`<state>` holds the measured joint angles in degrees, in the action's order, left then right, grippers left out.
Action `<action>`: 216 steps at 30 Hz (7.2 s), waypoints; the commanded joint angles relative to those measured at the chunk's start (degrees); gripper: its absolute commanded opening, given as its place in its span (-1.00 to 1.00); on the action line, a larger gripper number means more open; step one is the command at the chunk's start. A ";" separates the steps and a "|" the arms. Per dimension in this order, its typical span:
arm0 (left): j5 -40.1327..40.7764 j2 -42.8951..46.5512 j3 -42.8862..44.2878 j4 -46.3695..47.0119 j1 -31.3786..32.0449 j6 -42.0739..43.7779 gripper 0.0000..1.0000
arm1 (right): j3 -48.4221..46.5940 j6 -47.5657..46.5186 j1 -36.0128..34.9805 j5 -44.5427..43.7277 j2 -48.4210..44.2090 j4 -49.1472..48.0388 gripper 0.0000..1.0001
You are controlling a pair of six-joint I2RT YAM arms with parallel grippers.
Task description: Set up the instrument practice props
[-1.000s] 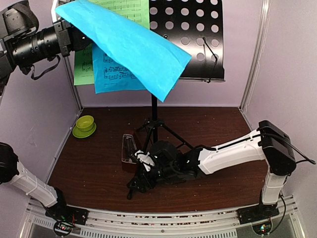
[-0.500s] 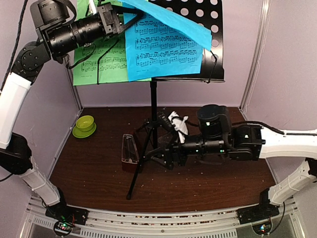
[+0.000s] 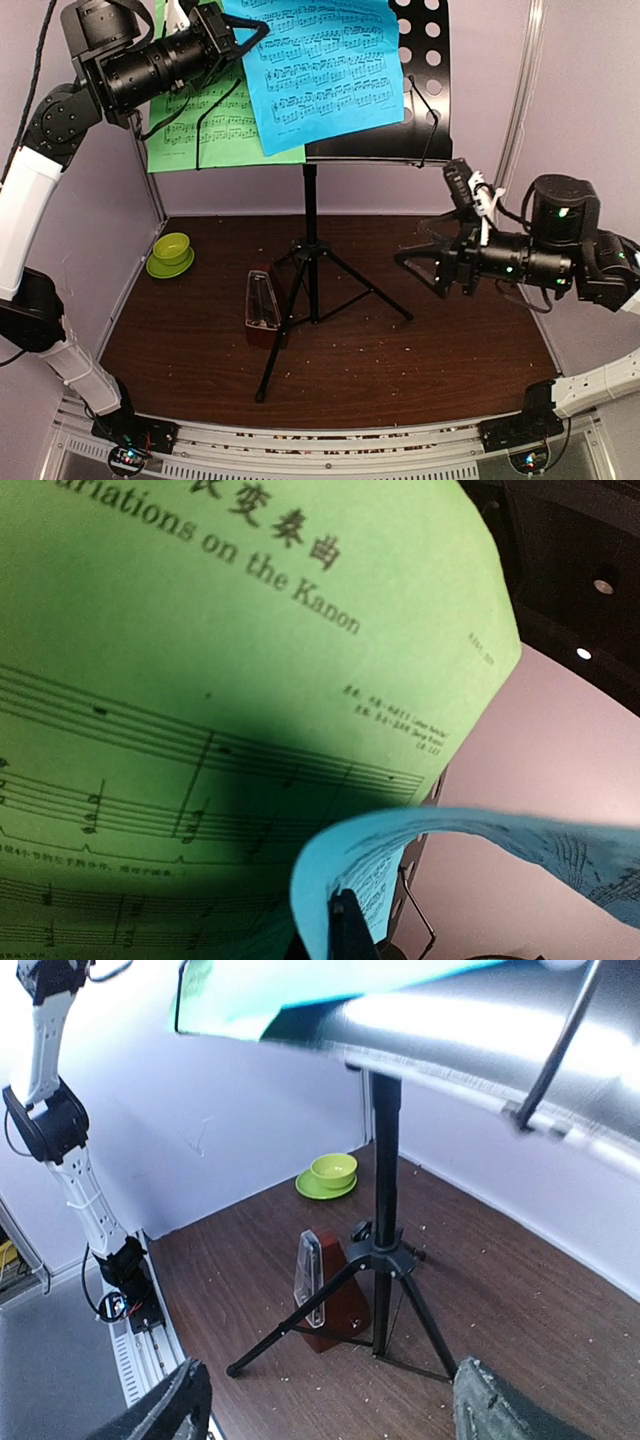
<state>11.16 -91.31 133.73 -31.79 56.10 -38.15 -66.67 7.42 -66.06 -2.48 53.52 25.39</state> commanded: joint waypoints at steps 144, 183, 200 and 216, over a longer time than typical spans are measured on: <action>0.51 -11.76 3.72 16.12 8.50 40.71 -1.00 | -17.44 -18.53 2.33 -24.51 12.65 -28.36 -1.00; 1.92 -0.81 3.16 11.19 9.65 41.54 0.51 | -17.12 -17.38 2.30 -22.90 10.92 -26.61 0.12; 22.38 29.82 -26.42 5.40 -0.20 27.75 0.34 | -19.63 -14.26 2.34 -17.27 6.81 -12.88 0.84; 22.36 40.70 -41.43 -15.85 -15.31 1.61 0.38 | -12.75 -3.36 2.43 -12.65 -1.27 3.60 1.00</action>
<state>36.14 -51.03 94.24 -42.98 44.49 -27.86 -83.85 -1.45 -63.88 -16.75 55.31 24.93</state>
